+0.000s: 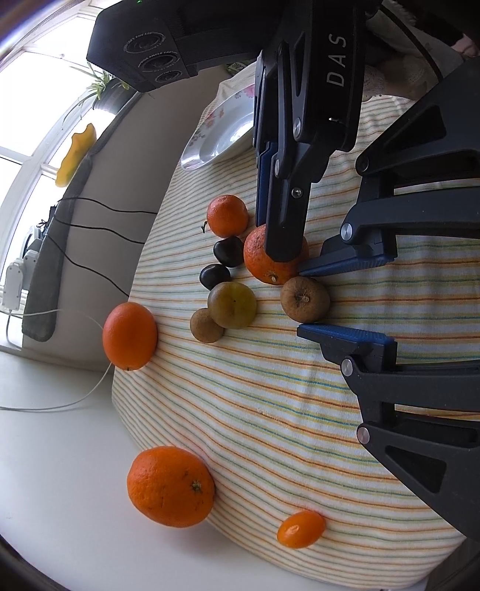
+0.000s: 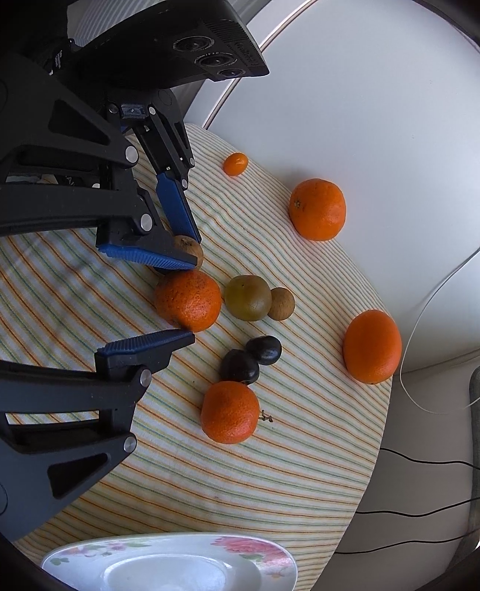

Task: Organize fruits
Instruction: 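Grasp the brown kiwi with the left gripper while the right gripper grasps a tangerine, then carry the kiwi with the left gripper while the right gripper carries the tangerine to the plate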

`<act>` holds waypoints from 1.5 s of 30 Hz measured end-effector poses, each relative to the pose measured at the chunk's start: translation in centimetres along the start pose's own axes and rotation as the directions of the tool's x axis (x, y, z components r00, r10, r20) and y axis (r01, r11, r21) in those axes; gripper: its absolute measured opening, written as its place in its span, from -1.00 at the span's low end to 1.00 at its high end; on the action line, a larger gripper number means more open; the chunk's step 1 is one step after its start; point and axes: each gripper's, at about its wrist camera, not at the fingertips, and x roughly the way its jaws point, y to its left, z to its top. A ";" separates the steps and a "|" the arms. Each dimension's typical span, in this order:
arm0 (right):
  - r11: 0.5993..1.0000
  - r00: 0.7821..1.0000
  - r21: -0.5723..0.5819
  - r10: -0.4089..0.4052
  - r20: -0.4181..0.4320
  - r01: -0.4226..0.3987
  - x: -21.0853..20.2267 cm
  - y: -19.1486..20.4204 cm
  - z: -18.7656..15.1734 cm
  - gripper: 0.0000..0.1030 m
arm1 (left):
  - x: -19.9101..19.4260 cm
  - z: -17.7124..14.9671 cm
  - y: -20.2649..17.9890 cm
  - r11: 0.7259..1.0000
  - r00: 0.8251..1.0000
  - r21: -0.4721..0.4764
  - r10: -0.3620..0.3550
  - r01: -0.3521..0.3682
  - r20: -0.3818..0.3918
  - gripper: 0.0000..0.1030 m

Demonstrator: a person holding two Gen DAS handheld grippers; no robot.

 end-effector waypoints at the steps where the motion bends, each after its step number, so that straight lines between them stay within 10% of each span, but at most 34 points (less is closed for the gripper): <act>1: 1.000 1.000 0.003 0.002 0.002 -0.002 0.0 0.0 -0.1 -0.32 | 0.0 0.0 0.0 1.000 1.000 -0.001 -0.001 0.001 0.001 -0.53; 30: 0.998 1.000 -0.055 -0.022 0.002 0.022 -0.7 0.9 -0.7 -0.26 | -1.4 -0.3 0.0 1.000 1.000 -0.004 0.021 -0.021 0.022 -0.53; 45: 0.996 0.986 0.040 -0.082 0.146 0.077 -8.3 -3.5 -2.0 -0.27 | -0.7 1.6 -5.2 0.993 0.997 0.090 -0.074 0.071 0.033 -0.53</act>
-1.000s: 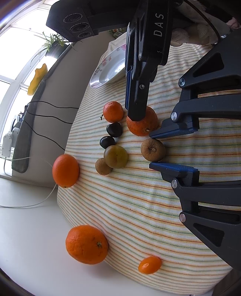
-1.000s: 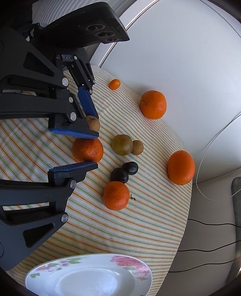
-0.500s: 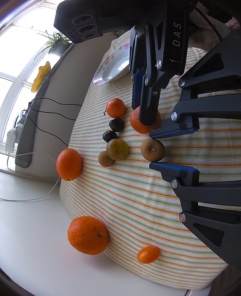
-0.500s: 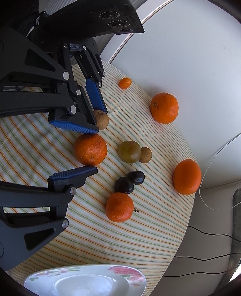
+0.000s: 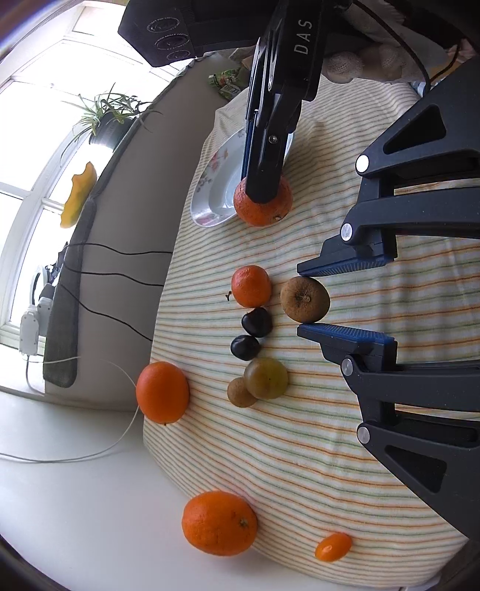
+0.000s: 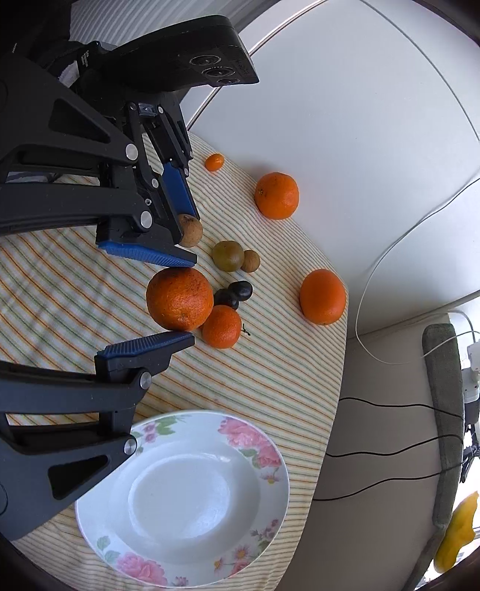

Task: Organize fruits
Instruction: 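Carry the kiwi with the left gripper while the right gripper carries the tangerine to the plate, then open both grippers to drop the kiwi and tangerine into the white plate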

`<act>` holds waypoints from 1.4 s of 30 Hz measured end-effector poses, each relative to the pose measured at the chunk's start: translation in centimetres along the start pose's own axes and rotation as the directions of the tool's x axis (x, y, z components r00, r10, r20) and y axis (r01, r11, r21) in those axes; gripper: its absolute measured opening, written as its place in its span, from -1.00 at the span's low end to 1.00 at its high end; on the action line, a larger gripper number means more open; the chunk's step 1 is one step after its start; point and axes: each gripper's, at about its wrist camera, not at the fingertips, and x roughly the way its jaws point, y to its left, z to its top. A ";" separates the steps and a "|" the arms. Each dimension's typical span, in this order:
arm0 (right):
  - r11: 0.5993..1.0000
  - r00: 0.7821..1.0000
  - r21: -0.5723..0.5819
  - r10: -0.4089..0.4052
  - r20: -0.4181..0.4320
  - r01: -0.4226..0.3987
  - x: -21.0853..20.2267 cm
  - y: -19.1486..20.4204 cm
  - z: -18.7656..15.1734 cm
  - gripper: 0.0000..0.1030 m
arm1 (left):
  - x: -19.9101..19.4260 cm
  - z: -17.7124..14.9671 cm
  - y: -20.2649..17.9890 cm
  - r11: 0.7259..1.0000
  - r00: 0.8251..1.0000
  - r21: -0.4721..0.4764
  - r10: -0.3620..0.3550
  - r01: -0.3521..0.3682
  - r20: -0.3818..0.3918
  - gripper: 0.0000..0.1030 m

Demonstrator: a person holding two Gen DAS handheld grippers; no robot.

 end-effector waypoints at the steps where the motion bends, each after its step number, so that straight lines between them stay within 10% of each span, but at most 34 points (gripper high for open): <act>1: 1.000 1.000 0.004 -0.019 0.007 0.019 -0.5 -0.5 -0.1 -0.27 | 0.2 0.1 -0.5 1.000 1.000 0.010 -0.010 0.010 -0.001 -0.53; 21: 0.958 0.962 0.108 -0.270 0.039 0.264 -6.0 -10.2 -2.2 -0.27 | 5.0 3.6 -9.5 0.975 0.988 0.164 -0.148 0.153 -0.042 -0.53; 36: 0.954 0.959 0.112 -0.281 0.023 0.277 -5.2 -11.6 -2.4 -0.25 | 7.0 3.7 -11.0 0.971 0.987 0.182 -0.141 0.154 -0.083 -0.52; 39: 0.954 0.960 0.111 -0.280 0.020 0.277 -5.2 -11.6 -2.4 -0.24 | 6.8 3.7 -11.2 0.971 0.987 0.187 -0.138 0.151 -0.078 -0.24; 42: 0.952 0.957 0.112 -0.290 0.032 0.285 -5.4 -11.5 -2.4 0.14 | 6.5 3.8 -11.2 0.971 0.989 0.190 -0.133 0.144 -0.070 -0.16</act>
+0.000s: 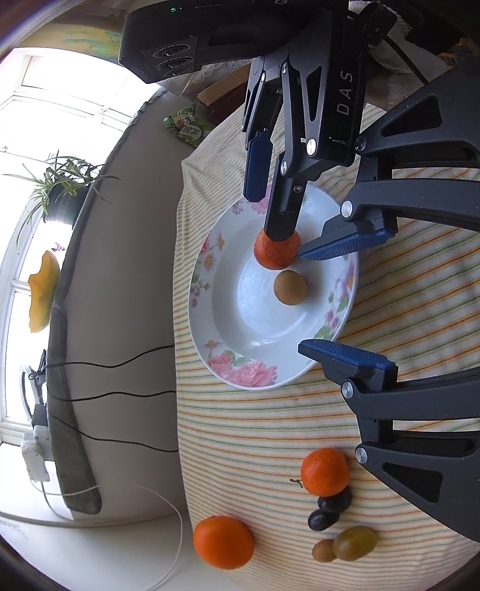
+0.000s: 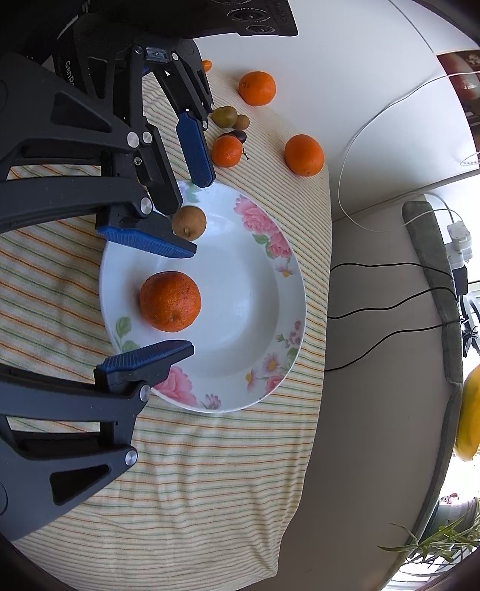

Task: Organize fruits
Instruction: 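Open both grippers to drop the kiwi and tangerine into the white plate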

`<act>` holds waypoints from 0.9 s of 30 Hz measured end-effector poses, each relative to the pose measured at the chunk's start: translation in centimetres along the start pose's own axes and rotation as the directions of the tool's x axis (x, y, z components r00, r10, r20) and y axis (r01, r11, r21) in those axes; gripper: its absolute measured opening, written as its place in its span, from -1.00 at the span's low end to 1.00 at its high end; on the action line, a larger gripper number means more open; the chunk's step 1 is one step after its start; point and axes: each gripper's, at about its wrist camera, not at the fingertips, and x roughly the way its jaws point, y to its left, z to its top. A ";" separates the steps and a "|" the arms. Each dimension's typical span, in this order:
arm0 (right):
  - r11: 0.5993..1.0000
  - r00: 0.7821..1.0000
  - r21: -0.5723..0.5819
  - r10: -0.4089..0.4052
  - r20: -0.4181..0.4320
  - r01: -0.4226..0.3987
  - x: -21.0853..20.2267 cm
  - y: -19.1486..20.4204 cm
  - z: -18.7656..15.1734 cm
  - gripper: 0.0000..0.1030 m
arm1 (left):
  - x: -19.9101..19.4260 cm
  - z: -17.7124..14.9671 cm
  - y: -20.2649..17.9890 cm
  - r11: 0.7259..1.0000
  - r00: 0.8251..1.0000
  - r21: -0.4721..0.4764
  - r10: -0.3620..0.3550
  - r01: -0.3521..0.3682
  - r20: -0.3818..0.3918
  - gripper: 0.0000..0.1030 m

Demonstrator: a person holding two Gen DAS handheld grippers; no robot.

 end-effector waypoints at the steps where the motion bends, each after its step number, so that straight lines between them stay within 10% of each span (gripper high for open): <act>1: 1.000 1.000 -0.001 -0.010 0.008 0.010 -0.2 0.0 0.0 0.21 | 0.0 0.0 0.1 1.000 1.000 -0.003 0.003 -0.003 0.000 -0.16; 27: 1.000 0.999 -0.009 -0.006 0.053 0.006 -2.1 1.5 0.9 0.73 | -3.4 -1.0 3.4 0.992 0.998 -0.124 0.038 -0.032 0.043 0.25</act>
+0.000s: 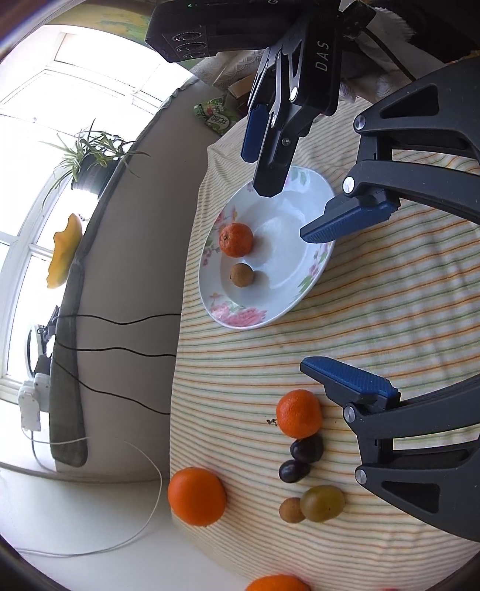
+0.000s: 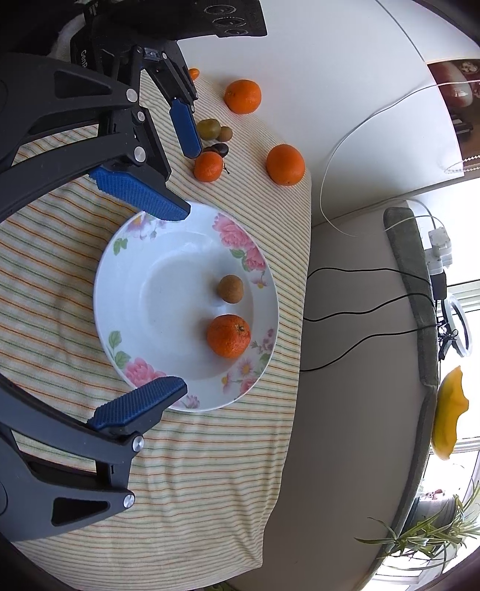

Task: Organize fruits
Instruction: 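Open both grippers to drop the kiwi and tangerine into the white plate, then move the right gripper to the large orange and close on it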

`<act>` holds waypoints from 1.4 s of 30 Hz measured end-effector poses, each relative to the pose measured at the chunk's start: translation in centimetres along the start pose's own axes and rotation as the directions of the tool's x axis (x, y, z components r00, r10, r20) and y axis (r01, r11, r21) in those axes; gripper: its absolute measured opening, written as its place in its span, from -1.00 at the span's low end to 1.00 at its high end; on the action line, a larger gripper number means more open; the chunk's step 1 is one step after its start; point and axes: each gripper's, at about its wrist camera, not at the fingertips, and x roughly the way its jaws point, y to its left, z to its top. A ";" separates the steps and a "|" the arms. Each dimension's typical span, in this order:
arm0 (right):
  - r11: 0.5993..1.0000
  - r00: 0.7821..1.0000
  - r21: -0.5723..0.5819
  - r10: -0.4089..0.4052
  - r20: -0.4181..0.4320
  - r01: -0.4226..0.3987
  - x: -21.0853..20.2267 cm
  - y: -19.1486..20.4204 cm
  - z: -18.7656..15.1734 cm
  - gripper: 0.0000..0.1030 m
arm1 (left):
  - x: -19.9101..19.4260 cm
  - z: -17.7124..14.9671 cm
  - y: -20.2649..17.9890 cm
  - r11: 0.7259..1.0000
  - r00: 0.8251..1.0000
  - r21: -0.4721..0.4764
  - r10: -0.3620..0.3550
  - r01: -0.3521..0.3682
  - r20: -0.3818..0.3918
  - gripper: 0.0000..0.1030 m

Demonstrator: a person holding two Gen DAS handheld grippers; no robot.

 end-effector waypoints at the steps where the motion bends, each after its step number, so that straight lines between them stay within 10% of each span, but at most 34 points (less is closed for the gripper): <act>1: 1.000 1.000 -0.004 0.005 -0.001 -0.005 0.1 0.2 0.1 0.73 | -0.2 0.0 0.3 1.000 1.000 -0.006 0.005 -0.005 0.004 0.29; 21: 0.986 0.985 -0.026 0.166 -0.038 -0.167 3.1 5.1 5.9 0.84 | -2.5 2.4 9.7 0.979 0.988 -0.161 0.138 -0.126 0.069 0.46; 42: 0.940 0.924 0.119 0.336 -0.184 -0.318 15.6 10.2 14.3 0.84 | 2.0 6.8 18.2 0.926 0.984 -0.354 0.166 -0.134 0.061 0.47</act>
